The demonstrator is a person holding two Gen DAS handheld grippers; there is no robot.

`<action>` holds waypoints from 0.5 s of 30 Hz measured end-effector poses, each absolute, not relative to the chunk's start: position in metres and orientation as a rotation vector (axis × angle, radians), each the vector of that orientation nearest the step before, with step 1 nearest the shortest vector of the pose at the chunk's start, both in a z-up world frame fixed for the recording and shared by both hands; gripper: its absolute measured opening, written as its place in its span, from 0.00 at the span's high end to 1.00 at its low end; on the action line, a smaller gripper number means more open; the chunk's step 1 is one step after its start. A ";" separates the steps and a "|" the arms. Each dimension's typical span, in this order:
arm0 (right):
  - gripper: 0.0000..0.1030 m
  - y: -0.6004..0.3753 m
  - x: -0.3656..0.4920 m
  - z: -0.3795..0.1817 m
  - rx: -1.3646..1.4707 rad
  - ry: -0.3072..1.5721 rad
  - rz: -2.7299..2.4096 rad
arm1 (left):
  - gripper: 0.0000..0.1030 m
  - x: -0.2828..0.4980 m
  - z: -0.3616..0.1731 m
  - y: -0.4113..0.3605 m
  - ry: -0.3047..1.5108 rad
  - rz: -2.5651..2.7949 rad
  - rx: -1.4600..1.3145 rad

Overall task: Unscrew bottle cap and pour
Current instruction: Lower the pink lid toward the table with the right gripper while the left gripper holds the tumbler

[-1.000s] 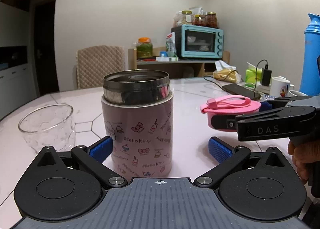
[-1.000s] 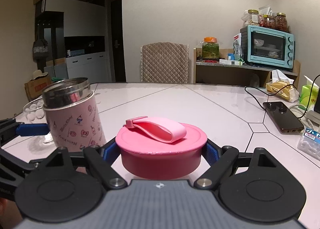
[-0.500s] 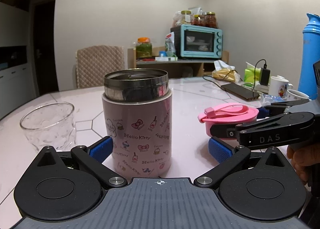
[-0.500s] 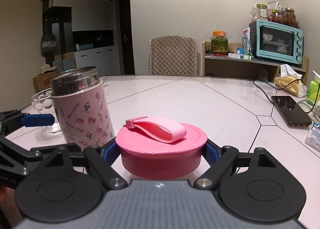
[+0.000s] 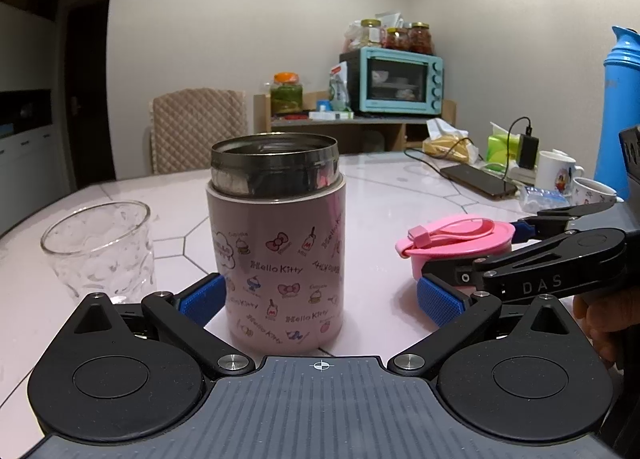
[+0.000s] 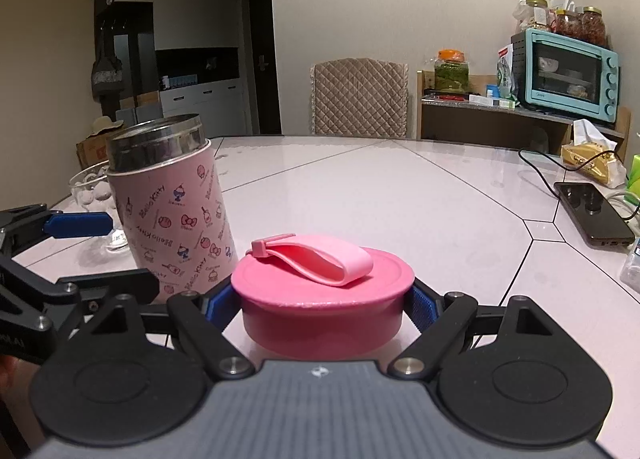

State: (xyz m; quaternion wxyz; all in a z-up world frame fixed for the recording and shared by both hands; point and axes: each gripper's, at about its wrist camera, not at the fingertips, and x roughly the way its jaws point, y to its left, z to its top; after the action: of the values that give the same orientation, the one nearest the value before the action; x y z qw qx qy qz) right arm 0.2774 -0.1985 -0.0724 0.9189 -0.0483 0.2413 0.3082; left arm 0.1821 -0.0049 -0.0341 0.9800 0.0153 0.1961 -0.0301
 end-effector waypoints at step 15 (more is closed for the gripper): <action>0.17 -0.198 0.280 -0.076 -0.118 0.548 0.669 | 0.00 0.181 -0.034 -0.004 0.407 -0.080 0.033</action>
State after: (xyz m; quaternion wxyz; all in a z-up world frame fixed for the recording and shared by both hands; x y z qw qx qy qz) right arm 0.2802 -0.1978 -0.0765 0.9063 -0.0571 0.2652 0.3242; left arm 0.1813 -0.0040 -0.0345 0.9785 0.0162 0.2018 -0.0399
